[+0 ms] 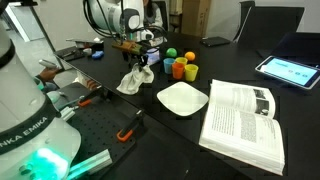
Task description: Clean the plate using the cloth
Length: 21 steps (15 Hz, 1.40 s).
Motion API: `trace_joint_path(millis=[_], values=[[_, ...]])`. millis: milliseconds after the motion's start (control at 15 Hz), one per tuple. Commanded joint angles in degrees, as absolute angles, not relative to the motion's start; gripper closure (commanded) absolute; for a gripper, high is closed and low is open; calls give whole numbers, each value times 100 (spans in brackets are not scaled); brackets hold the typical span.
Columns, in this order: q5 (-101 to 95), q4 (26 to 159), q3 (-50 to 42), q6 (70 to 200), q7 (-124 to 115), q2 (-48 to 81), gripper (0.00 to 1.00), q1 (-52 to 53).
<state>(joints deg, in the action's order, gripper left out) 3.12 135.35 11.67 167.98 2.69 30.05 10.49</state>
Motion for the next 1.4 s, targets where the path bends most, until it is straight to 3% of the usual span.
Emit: trace_joint_path(millis=[0,67,467,1000,1333], values=[[252,13565,1195,16863,198,2925,4,1016],[249,13583,1179,16847,166,2841,0,1040],[219,13892,1075,16615,163,2024,0,938],[-720,14448,42,16780,-137,1141,0,1070],[-528,14205,290,16715,102,1496,0,856]])
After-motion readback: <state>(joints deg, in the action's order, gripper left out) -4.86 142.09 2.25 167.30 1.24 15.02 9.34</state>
